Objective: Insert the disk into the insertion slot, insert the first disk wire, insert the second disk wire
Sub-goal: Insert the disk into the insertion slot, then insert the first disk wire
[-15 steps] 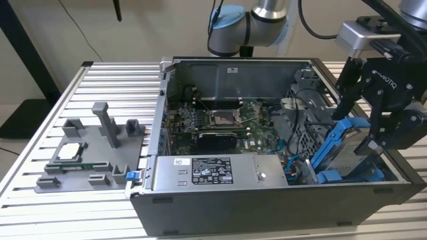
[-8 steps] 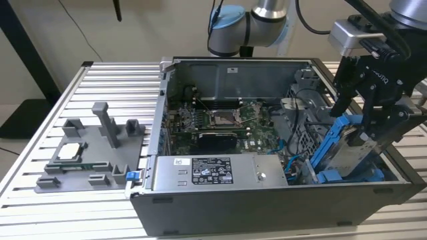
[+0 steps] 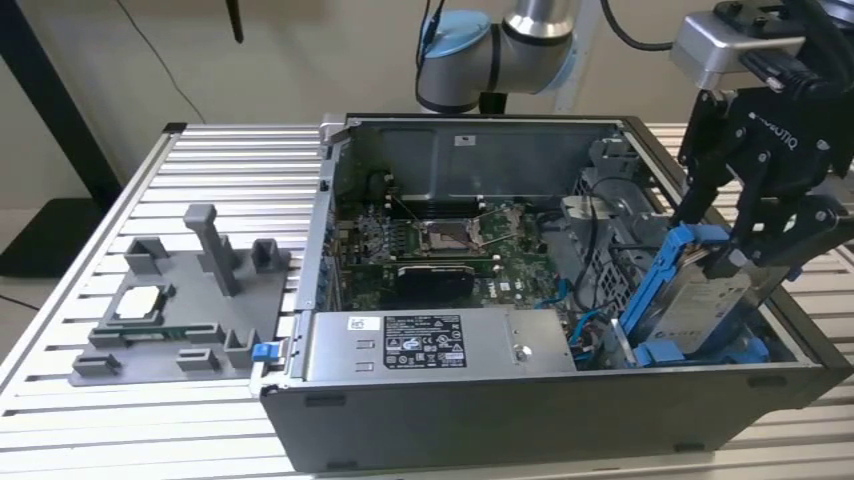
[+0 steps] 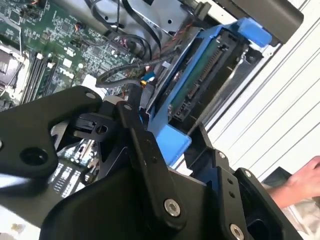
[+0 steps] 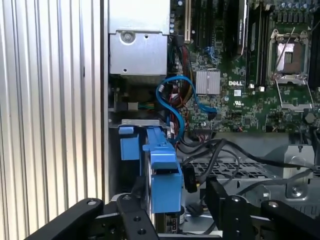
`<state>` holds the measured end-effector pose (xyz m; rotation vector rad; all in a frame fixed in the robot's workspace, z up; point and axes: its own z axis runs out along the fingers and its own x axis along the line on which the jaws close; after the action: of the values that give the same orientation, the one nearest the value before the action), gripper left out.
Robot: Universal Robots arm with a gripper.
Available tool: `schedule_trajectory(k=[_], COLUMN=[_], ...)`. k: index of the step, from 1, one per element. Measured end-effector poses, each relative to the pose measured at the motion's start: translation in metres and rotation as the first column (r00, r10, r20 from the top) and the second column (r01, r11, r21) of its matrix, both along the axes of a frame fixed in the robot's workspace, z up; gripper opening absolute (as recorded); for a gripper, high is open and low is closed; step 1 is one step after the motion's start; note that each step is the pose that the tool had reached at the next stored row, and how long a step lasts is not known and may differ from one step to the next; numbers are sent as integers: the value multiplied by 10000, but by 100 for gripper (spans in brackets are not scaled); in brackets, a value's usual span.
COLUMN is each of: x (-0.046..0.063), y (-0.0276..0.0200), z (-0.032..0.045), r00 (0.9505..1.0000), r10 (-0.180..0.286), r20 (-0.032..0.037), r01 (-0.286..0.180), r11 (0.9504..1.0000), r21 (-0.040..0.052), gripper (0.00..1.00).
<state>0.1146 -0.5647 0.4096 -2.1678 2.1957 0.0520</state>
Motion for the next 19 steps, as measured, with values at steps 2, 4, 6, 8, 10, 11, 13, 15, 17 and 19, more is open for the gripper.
schedule_trajectory(k=[2, 4, 6, 8, 10, 11, 13, 15, 17, 19], x=[-1, -2, 0, 0, 0, 0, 1, 2, 3, 3], y=[-20, -33, -40, -49, -66, -77, -93, -106, -110, -110], z=[0, -9, -15, -17, -21, -21, -19, -18, -6, 31], r00=[10000, 10000, 9999, 9998, 9997, 9996, 9994, 9992, 9990, 9989], r10=[0, -9, -55, -93, -118, -129, -139, -143, -147, -150], r20=[-72, -96, -117, -152, -215, -247, -311, -382, -425, -434], r01=[0, 9, 54, 92, 117, 129, 138, 142, 146, 148], r11=[10000, 10000, 10000, 10000, 9999, 9999, 9999, 9999, 9999, 9999], r21=[-4, -20, -28, -37, -29, -31, -37, -38, -39, -38], gripper=[0, 0, 0, 0, 0, 0, 0, 0, 100, 100])
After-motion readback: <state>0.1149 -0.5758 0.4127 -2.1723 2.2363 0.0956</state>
